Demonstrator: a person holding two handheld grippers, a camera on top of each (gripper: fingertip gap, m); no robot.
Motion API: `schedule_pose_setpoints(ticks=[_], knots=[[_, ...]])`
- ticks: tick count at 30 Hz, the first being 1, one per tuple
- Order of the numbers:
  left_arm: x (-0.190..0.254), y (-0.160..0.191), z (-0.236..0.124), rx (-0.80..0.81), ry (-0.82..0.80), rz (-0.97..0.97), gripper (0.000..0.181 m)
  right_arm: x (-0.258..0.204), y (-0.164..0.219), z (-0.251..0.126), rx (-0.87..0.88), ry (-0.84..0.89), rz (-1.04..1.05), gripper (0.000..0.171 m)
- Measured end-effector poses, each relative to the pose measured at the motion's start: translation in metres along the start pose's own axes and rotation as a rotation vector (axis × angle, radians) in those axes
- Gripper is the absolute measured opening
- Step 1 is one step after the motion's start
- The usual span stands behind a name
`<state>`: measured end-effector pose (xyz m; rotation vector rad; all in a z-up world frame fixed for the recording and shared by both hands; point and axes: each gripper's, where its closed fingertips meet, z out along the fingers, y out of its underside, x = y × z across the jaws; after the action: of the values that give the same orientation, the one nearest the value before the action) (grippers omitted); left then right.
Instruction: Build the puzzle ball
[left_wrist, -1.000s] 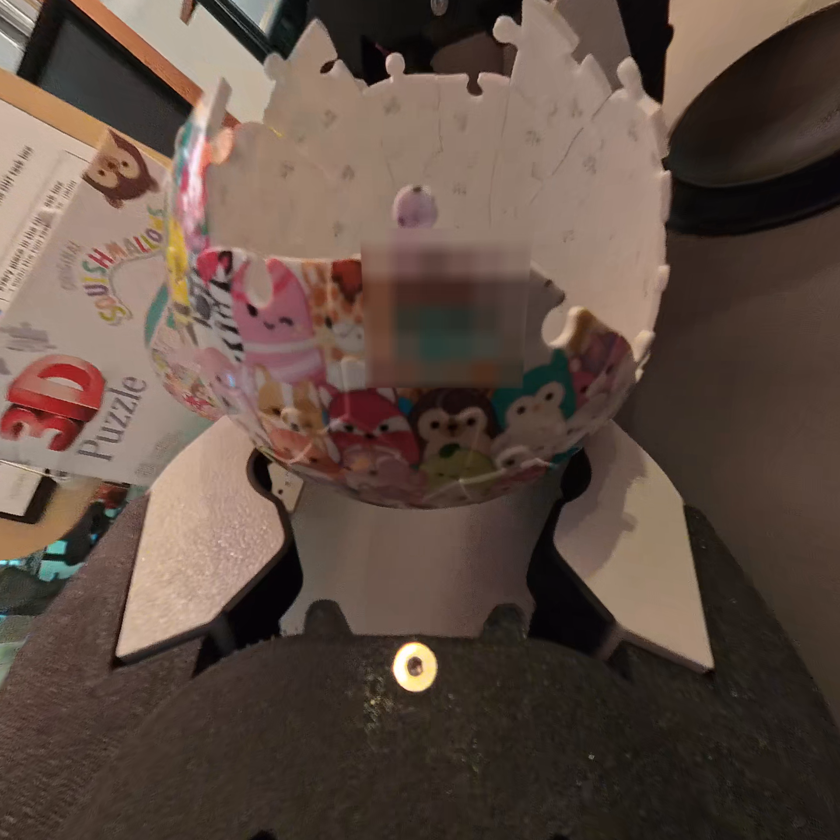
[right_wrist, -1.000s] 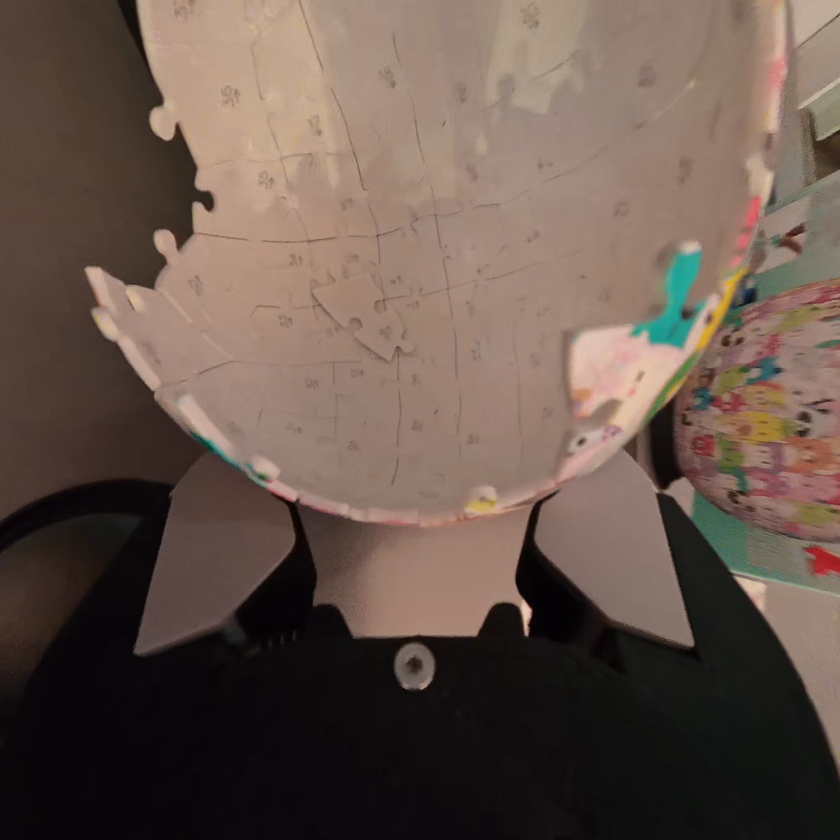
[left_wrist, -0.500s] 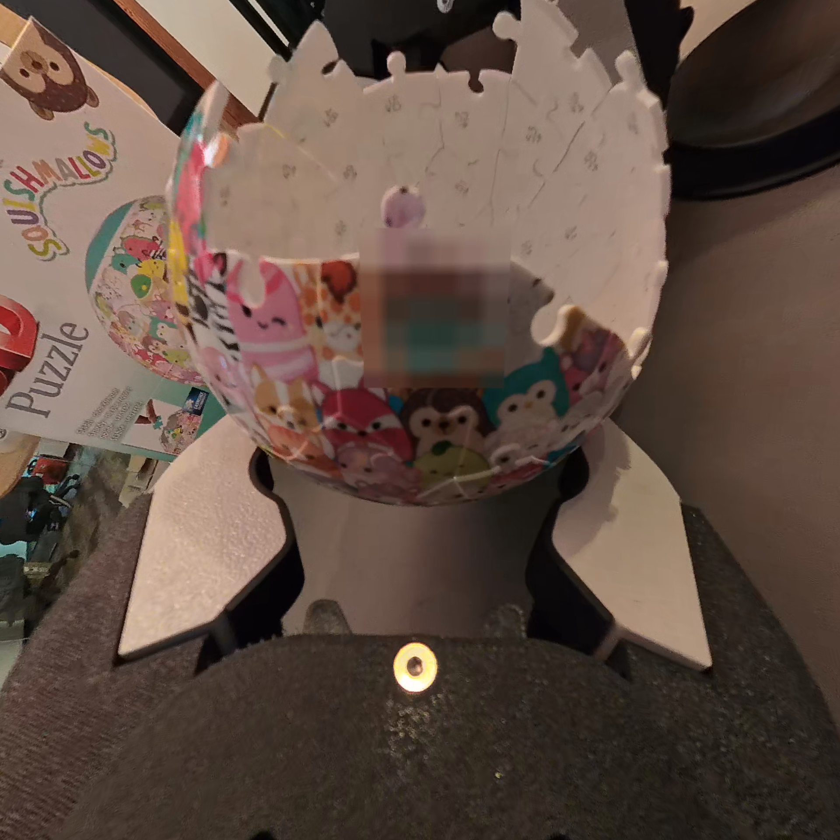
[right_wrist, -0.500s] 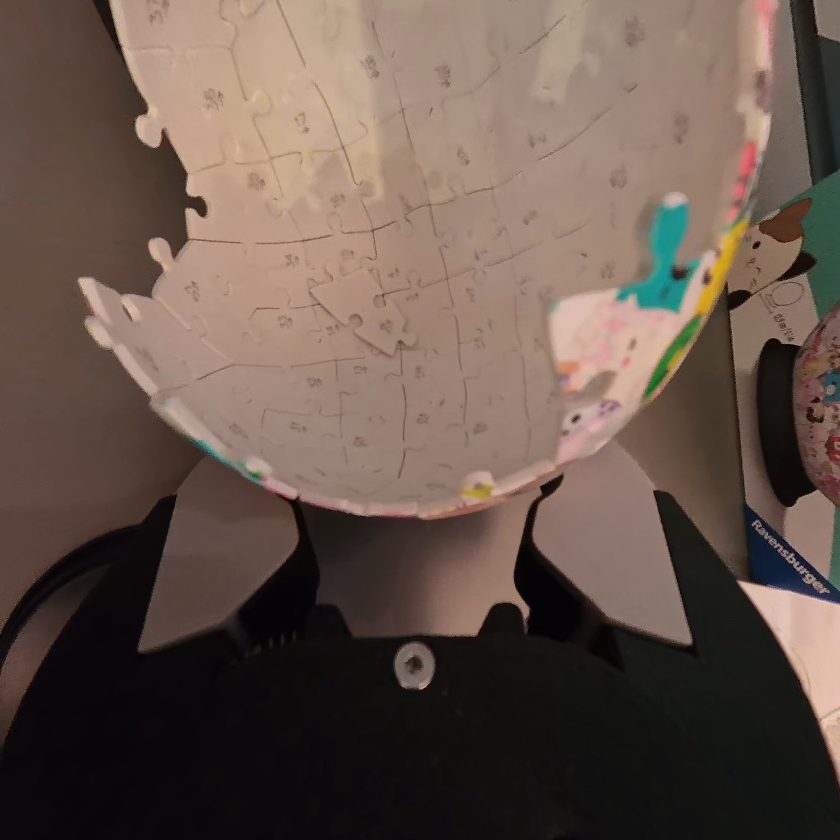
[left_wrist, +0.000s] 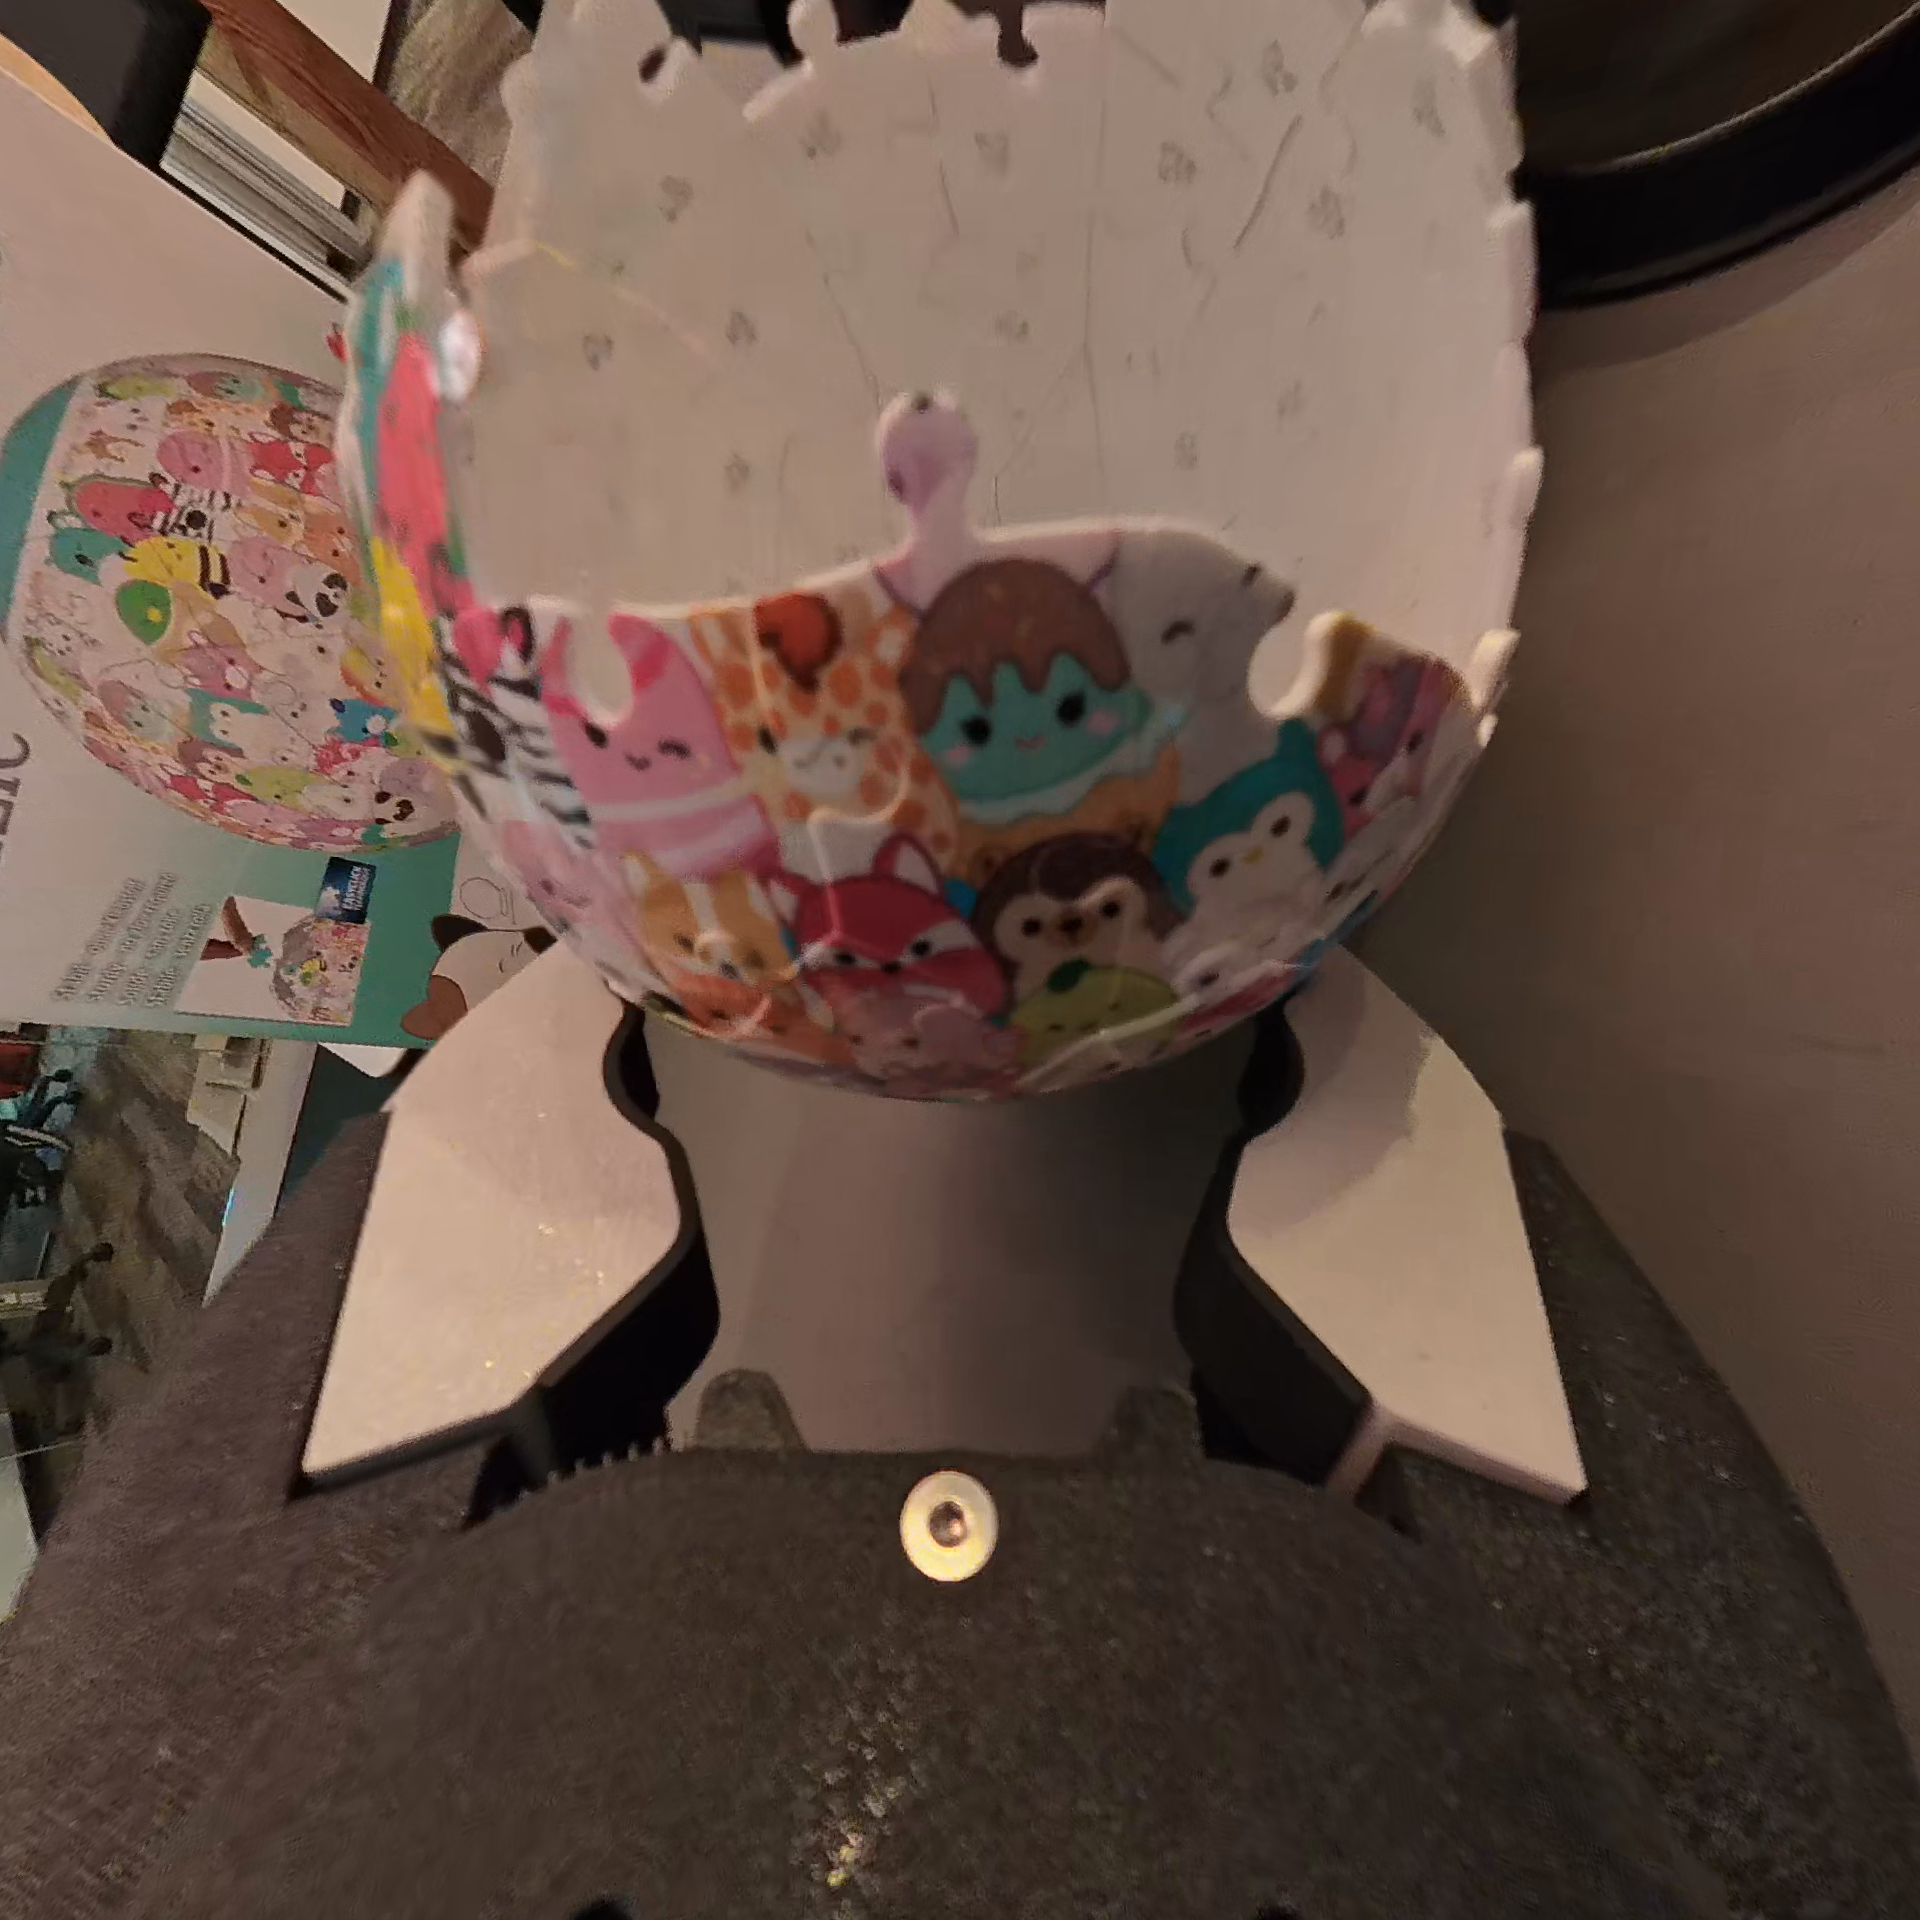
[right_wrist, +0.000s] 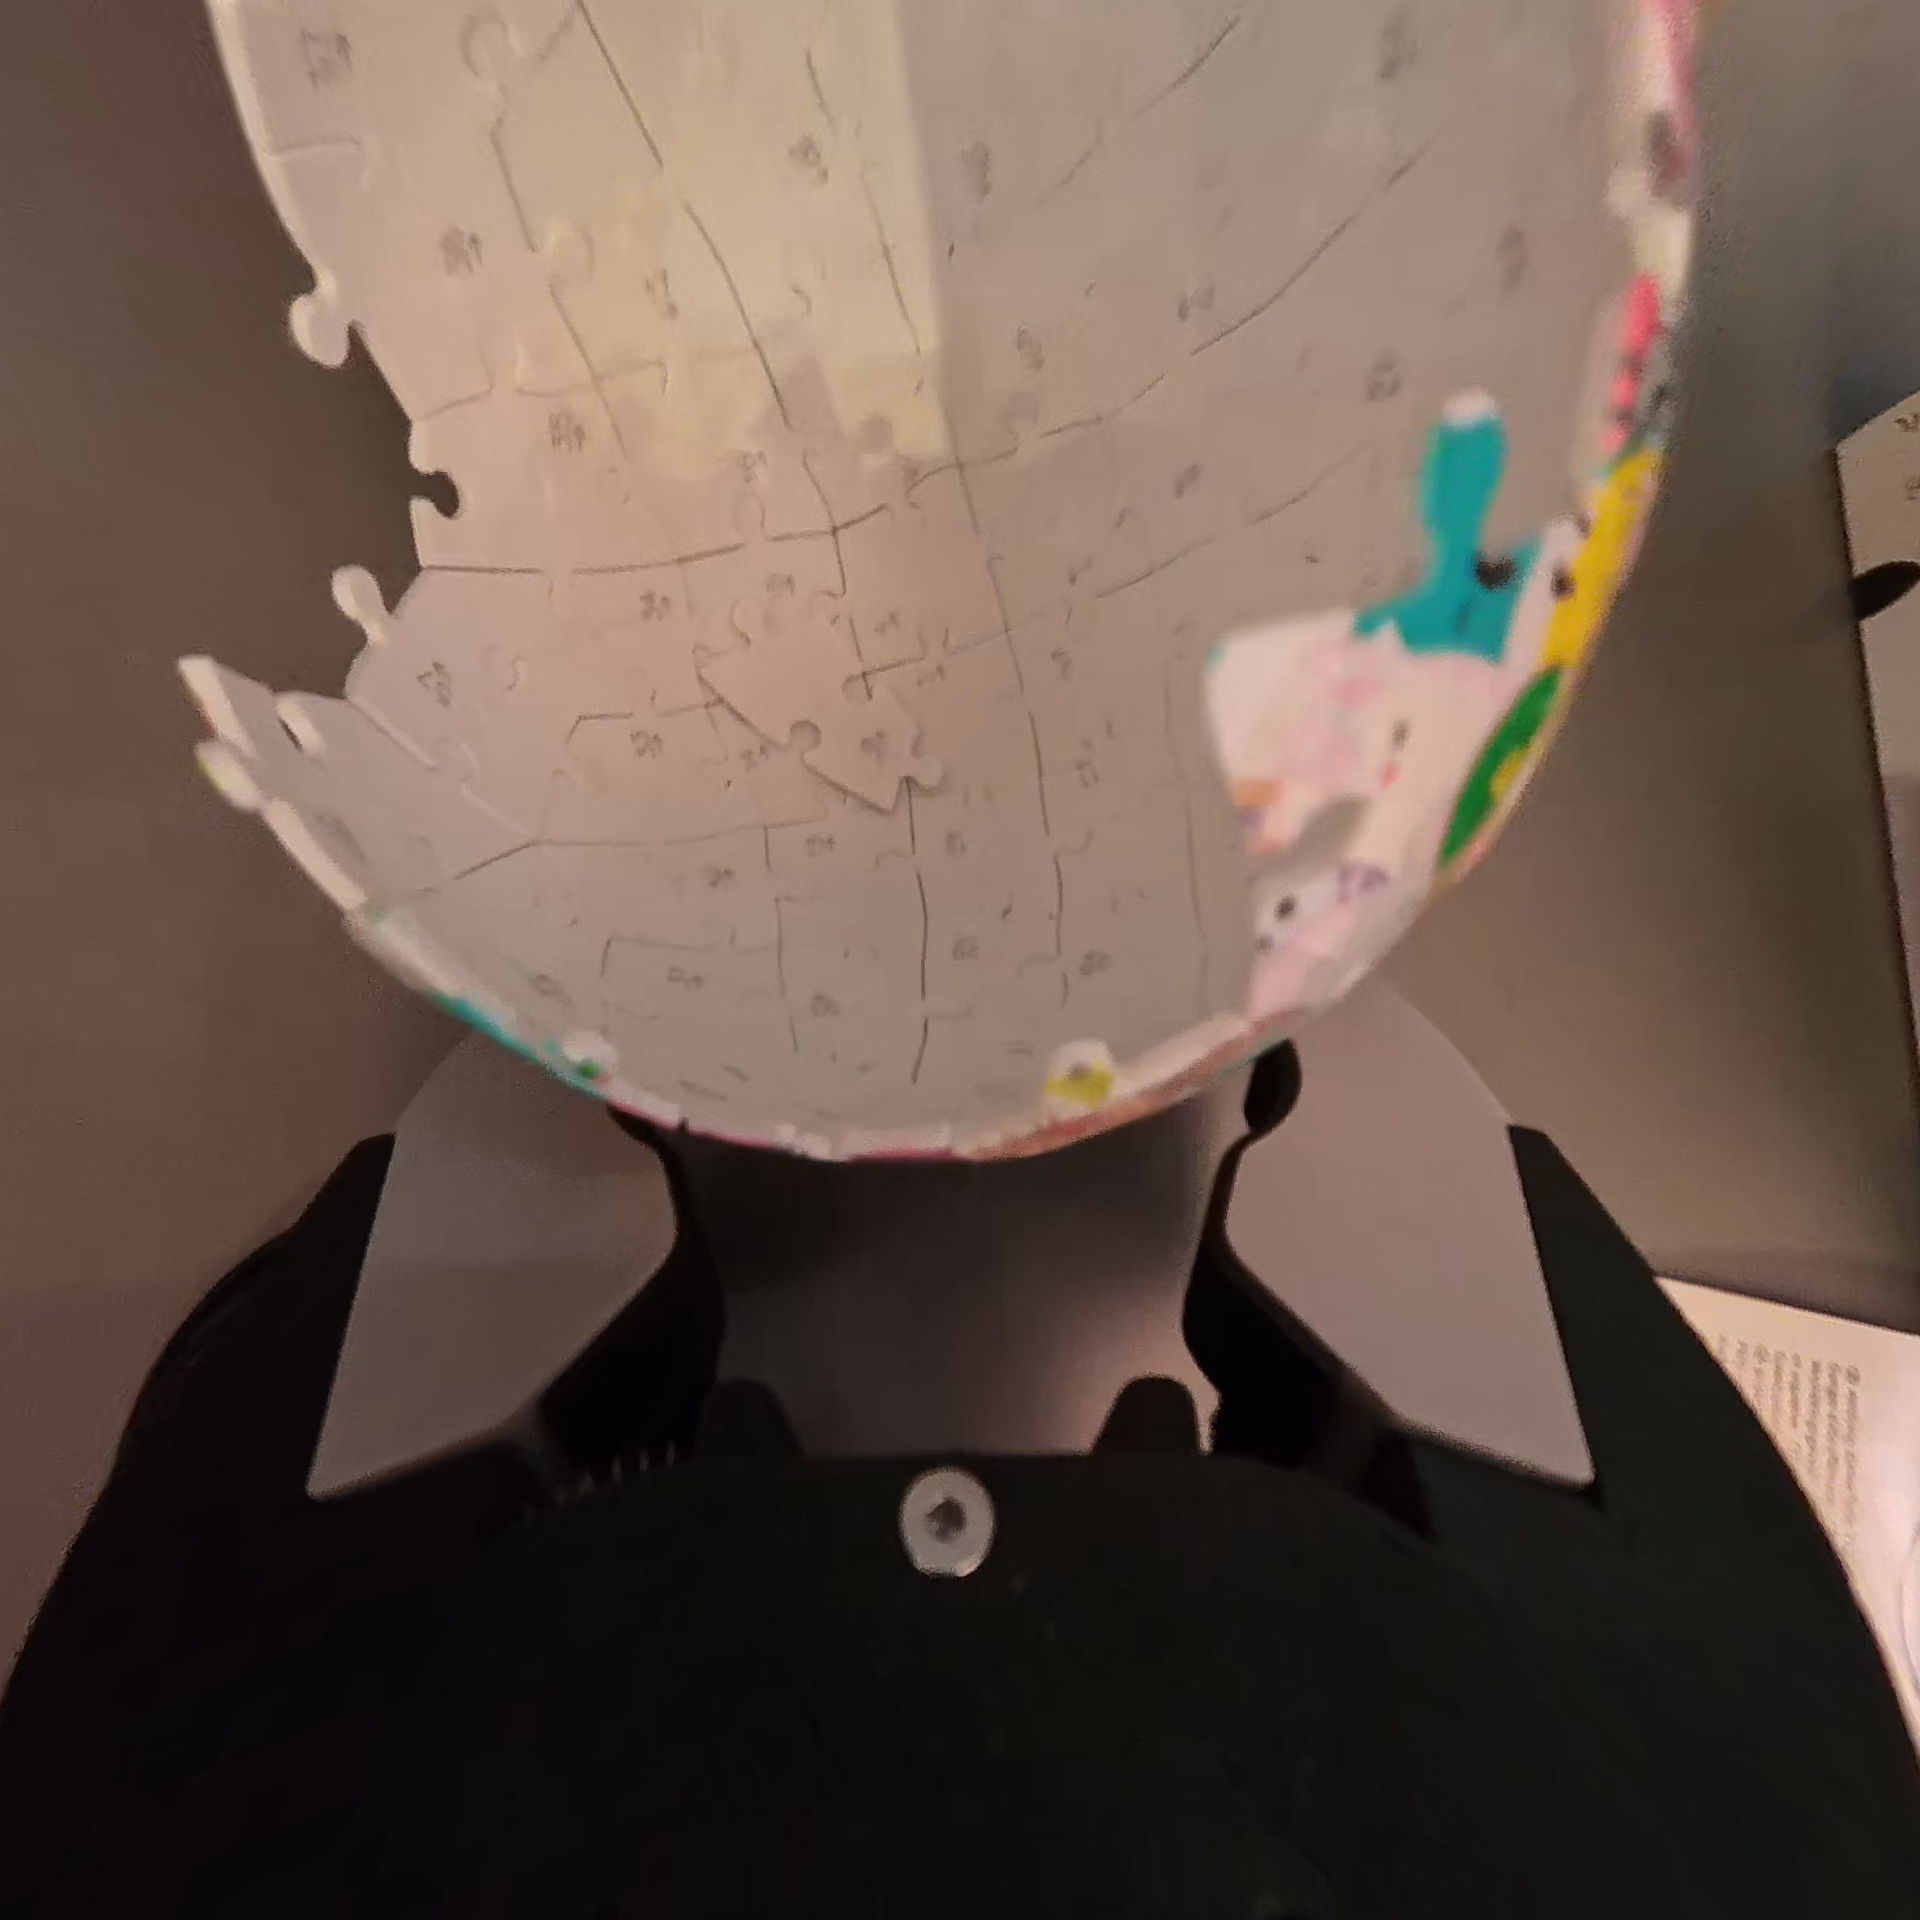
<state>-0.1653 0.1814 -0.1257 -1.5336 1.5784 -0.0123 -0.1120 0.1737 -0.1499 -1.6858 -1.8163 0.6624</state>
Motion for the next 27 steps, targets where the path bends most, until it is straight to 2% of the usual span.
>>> schedule_pose_setpoints(ticks=[5, 18, 23, 27], knots=[[0.001, -0.002, 0.0, -0.007, 0.002, 0.016, 0.109, -0.002, -0.004, -0.008, 0.044, 0.054, 0.048, 0.122], [0.002, -0.007, -0.003, -0.025, -0.001, 0.033, 0.109, -0.008, -0.01, -0.02, 0.112, 0.011, 0.09, 0.122], [0.004, -0.01, -0.005, -0.032, -0.005, 0.034, 0.109, -0.017, -0.018, -0.028, 0.14, 0.039, 0.152, 0.132], [0.005, -0.012, -0.004, -0.03, -0.005, 0.016, 0.11, -0.017, -0.016, -0.02, 0.087, 0.11, 0.164, 0.139]])
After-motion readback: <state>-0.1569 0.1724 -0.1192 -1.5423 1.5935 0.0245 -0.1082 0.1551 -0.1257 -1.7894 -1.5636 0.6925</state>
